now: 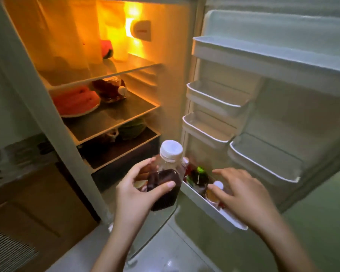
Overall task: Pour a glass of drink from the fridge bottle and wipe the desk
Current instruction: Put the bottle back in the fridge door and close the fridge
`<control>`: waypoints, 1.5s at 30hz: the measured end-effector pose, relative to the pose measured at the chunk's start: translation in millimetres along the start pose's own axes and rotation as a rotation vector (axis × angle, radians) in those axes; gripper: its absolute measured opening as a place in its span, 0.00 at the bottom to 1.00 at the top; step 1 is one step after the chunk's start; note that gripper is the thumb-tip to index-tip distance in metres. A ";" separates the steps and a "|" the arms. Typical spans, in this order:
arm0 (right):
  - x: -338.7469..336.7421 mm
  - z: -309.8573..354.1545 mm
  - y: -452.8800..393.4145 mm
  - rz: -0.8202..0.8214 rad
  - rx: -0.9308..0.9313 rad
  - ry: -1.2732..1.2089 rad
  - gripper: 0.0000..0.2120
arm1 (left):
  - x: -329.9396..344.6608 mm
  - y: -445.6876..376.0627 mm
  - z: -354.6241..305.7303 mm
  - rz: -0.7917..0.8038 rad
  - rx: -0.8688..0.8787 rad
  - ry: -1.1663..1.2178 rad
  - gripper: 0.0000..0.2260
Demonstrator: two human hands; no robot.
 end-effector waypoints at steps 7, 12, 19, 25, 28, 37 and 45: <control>-25.7 -58.7 55.0 -0.123 0.289 -0.052 0.20 | 82.3 -56.9 -53.6 0.283 0.184 0.114 0.26; -46.2 -93.6 81.2 -0.201 0.388 -0.062 0.21 | 156.1 -83.4 -91.7 0.461 0.263 0.230 0.29; -67.9 -124.9 94.5 -0.258 0.449 -0.007 0.20 | 234.2 -103.7 -90.1 0.583 0.261 0.254 0.29; -73.3 -144.7 93.2 -0.279 0.503 -0.044 0.21 | 270.9 -122.8 -77.1 0.677 0.247 0.224 0.24; -71.1 -155.9 88.3 -0.270 0.546 -0.055 0.21 | 286.9 -130.4 -61.2 0.735 0.200 0.194 0.24; -58.1 -180.3 82.2 -0.232 0.573 -0.094 0.22 | 287.2 -119.1 -50.4 0.654 0.255 0.055 0.29; -47.3 -192.0 91.2 -0.219 0.564 -0.127 0.19 | 306.5 -37.0 -52.4 0.478 0.803 -0.625 0.09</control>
Point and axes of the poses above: each hand's wrist, its own y-axis away from the middle knuckle, its own x-axis out of the palm, z = x × y, the point moved 8 cm from there along -y, towards the middle knuckle, and after that the axes turned 13 degrees about z, right-handed, at the moved point
